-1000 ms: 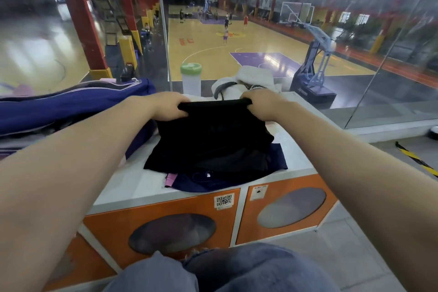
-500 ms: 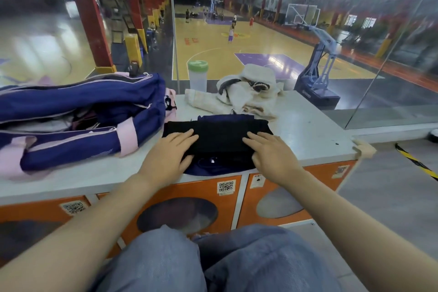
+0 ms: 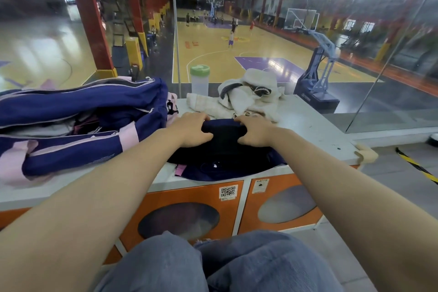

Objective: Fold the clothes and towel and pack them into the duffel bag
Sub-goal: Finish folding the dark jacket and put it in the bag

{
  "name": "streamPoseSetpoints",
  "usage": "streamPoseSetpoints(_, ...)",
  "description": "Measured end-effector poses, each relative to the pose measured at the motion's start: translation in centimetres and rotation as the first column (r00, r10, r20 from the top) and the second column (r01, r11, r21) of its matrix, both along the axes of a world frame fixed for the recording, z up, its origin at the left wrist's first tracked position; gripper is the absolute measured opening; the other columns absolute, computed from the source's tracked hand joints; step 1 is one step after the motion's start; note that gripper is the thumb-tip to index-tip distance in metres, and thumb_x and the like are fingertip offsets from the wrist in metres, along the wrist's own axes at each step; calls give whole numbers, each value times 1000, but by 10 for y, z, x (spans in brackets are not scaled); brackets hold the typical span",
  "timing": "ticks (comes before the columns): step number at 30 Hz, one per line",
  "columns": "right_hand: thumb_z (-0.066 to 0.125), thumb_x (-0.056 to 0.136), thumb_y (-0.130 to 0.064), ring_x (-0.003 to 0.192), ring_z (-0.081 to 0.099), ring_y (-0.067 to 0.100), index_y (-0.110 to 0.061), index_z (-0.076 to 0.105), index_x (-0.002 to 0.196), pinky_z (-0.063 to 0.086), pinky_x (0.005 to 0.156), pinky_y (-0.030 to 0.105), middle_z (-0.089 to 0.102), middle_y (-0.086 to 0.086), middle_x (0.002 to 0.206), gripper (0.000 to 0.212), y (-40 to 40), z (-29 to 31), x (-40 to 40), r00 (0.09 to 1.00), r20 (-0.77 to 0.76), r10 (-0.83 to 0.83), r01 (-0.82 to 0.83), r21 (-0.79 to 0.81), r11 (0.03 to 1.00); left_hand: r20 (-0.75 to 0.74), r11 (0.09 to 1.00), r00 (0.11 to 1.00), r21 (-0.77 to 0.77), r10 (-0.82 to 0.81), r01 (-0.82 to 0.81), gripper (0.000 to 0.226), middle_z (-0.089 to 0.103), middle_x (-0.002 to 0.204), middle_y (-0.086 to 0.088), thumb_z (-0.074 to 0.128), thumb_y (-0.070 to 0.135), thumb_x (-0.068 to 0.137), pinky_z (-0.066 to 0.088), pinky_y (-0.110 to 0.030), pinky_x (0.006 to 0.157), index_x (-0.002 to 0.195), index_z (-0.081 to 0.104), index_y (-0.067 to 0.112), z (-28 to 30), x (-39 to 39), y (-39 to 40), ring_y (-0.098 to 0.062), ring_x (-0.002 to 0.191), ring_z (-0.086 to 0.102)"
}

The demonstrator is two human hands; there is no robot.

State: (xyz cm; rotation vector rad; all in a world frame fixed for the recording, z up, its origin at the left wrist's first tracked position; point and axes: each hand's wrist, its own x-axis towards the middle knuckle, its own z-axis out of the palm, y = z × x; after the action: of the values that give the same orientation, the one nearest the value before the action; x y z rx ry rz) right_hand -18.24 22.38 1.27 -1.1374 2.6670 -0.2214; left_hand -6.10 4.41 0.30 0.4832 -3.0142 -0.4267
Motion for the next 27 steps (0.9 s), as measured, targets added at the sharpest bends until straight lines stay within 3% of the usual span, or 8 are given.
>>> streamPoseSetpoints(3,68,75,-42,126,44,30,-27,39,142,39,103,42,51,6,136,74,-5,3,-7,994,-99,37,-29,86,996,98,996,994,83,-45,37,67,48,143,-2,56,54,87,39,-38,104,144,36,25,-5,-10,0,-24,127,48)
streamPoseSetpoints(6,74,73,-46,119,48,28,-27,50,134,44,97,40,53,6,127,68,-7,7,-6,990,-123,68,-47,166,985,128,995,988,58,-87,80,75,47,144,-1,57,60,83,39,-42,106,145,34,26,-11,-15,-2,-22,127,48)
streamPoseSetpoints(10,77,76,-27,105,52,23,-21,54,116,48,88,37,53,1,116,46,-3,16,-10,994,103,49,-53,43,998,154,992,983,-61,-97,108,78,53,131,0,65,66,74,42,-45,100,138,43,27,-4,-19,-2,-23,117,50)
streamPoseSetpoints(13,63,81,-13,91,53,20,-28,51,94,42,68,28,52,-4,99,24,-3,22,-12,989,127,70,-64,-46,997,252,980,960,-129,-118,154,65,57,116,2,67,64,74,42,-42,94,126,53,27,13,-20,1,-22,106,52)
streamPoseSetpoints(15,51,81,-7,84,52,16,-27,53,94,37,61,24,55,-4,99,24,-4,29,-10,988,135,70,-51,-139,989,277,984,951,-73,-135,161,53,60,112,4,69,58,77,45,-39,92,118,57,26,23,-19,1,-20,98,54)
streamPoseSetpoints(20,44,78,-4,90,56,19,-35,54,85,44,70,28,61,-5,102,33,-5,43,-7,988,132,75,-28,-323,946,230,977,959,169,-165,127,52,62,119,4,71,44,81,47,-35,94,127,56,25,41,-8,-4,-17,104,59)
streamPoseSetpoints(24,45,76,-4,100,57,20,-33,53,89,47,92,39,63,-8,103,33,-5,47,0,989,-46,139,-146,-380,913,188,939,963,321,-192,124,43,62,108,10,71,33,85,48,-22,78,123,52,27,54,6,-1,-8,93,61)
streamPoseSetpoints(27,45,78,-3,100,57,20,-25,55,99,45,91,38,65,-5,103,32,-8,54,9,961,-202,189,-259,-418,871,177,883,969,464,-170,71,48,64,114,4,74,29,83,54,-30,87,125,50,25,63,18,0,-14,99,65)
